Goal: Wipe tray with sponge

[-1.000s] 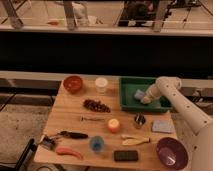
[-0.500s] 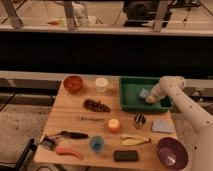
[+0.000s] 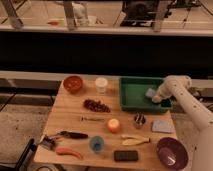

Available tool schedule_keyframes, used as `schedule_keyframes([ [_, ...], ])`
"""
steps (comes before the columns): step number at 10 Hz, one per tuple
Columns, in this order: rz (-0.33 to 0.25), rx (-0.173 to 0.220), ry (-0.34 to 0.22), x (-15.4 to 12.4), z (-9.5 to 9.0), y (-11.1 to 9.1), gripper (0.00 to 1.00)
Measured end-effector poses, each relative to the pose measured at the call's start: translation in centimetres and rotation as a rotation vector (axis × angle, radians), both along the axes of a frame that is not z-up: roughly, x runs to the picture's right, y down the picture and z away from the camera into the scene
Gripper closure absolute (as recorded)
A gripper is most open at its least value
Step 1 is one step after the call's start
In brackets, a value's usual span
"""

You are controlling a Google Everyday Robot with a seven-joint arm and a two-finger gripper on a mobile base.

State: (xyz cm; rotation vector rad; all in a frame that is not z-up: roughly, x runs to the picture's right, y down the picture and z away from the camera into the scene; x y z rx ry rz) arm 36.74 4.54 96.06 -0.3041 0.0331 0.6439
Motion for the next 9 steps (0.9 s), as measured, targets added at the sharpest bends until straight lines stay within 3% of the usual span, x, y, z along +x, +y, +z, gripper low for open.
schedule_keyframes([
  [4, -0.018, -0.005, 0.017, -0.2, 1.5, -1.0, 0.96],
  [9, -0.025, 0.014, 0.031, -0.5, 3.8, -4.0, 0.96],
])
